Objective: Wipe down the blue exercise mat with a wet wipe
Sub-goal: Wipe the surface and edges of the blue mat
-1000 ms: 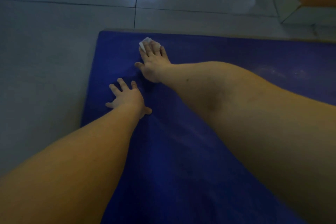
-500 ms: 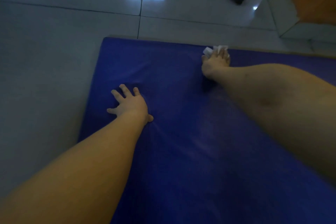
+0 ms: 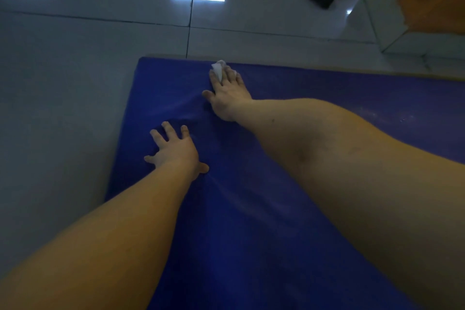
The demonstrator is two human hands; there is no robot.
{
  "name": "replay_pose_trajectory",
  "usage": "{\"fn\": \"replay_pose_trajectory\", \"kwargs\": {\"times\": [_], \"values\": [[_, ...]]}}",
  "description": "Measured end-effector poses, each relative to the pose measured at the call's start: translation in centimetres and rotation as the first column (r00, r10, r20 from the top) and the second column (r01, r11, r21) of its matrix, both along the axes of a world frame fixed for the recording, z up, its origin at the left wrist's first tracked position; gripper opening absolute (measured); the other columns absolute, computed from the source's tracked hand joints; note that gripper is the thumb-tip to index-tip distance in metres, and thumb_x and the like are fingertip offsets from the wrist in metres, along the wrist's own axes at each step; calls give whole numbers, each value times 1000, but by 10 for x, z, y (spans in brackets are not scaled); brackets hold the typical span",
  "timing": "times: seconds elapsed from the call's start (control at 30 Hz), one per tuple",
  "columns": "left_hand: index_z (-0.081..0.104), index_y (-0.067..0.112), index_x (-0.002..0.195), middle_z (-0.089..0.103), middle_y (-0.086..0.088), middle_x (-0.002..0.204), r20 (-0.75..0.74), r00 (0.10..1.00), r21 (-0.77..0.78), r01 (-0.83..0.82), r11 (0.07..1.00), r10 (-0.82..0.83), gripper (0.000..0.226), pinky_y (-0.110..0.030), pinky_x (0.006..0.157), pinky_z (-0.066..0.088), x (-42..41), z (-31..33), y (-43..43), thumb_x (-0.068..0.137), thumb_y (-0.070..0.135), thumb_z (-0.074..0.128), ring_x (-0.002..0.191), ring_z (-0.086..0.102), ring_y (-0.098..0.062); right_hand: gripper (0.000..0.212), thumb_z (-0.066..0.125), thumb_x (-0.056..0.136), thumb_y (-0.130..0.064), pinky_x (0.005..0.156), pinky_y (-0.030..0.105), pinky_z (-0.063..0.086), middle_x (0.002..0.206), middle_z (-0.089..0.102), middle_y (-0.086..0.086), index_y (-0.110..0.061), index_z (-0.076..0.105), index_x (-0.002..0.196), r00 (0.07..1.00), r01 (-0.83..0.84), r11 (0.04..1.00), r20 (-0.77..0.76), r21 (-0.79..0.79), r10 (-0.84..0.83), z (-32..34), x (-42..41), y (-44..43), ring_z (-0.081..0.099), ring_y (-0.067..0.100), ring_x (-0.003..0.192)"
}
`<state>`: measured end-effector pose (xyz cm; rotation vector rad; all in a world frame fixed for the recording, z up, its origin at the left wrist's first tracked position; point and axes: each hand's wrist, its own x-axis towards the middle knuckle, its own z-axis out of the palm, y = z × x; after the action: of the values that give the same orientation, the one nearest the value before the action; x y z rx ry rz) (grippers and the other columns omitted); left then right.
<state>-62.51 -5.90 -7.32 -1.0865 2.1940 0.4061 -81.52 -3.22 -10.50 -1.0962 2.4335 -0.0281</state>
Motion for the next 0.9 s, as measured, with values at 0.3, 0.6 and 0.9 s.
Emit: {"fn": "replay_pose_trajectory", "kwargs": {"times": [0.3, 0.6, 0.9], "values": [[-13, 29, 159, -30, -9, 161, -9, 999, -20, 33, 999, -33, 128, -68, 111, 30, 3, 0, 1, 75, 62, 78, 150, -18, -42, 76, 15, 103, -59, 124, 51, -6, 167, -13, 16, -13, 1, 162, 796, 600, 797, -157, 75, -585, -10, -97, 93, -12, 34, 154], [-13, 28, 159, -29, -10, 162, -22, 999, -31, 37, 999, -38, 128, -68, 112, 30, 5, -2, 1, 75, 62, 78, 150, -18, -42, 58, 45, 105, -26, 121, 40, 29, 160, 36, 11, -12, 28, 158, 886, 463, 744, 247, -481, -392, 5, -41, 59, 33, 26, 148], [-14, 28, 158, -30, -10, 161, -6, 999, -30, 34, 999, -34, 129, -68, 111, 30, 4, -1, 1, 74, 63, 78, 150, -18, -42, 69, 59, 101, -30, 70, 25, 50, 132, 58, 10, -15, 26, 158, 701, 703, 545, 572, -457, -425, 25, -30, 62, 65, 20, 101]]}}
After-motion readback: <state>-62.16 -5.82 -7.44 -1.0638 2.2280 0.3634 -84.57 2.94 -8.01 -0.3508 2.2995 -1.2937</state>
